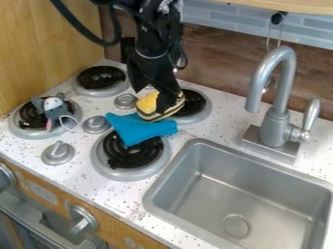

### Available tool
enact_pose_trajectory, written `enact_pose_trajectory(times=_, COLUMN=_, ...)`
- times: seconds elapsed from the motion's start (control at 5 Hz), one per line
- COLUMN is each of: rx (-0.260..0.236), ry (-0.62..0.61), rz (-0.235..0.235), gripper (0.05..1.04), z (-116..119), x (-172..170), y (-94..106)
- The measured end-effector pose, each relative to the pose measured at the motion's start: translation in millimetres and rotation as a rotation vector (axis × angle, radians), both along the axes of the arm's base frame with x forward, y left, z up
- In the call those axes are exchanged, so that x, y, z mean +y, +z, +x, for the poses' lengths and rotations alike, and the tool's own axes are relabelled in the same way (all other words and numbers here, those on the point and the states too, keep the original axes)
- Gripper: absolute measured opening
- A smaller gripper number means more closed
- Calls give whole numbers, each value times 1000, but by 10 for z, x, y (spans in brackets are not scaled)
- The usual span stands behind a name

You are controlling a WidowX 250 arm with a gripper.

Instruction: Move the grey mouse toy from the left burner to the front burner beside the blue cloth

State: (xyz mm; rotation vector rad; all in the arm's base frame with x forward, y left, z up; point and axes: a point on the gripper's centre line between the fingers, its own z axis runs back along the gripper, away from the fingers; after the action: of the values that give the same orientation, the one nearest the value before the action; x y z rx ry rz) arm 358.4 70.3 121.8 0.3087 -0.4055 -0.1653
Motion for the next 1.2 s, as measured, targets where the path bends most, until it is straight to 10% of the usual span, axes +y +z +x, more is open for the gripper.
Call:
enact_pose_trajectory(times=0.6, rx=63, ry=49, rz=-49, gripper=1007, z=-102, x=190, y=-154)
enact_pose_trajectory(times=1.2, rx=-33, ry=328, rz=-8, gripper=1007, z=-338, x=1268, y=259)
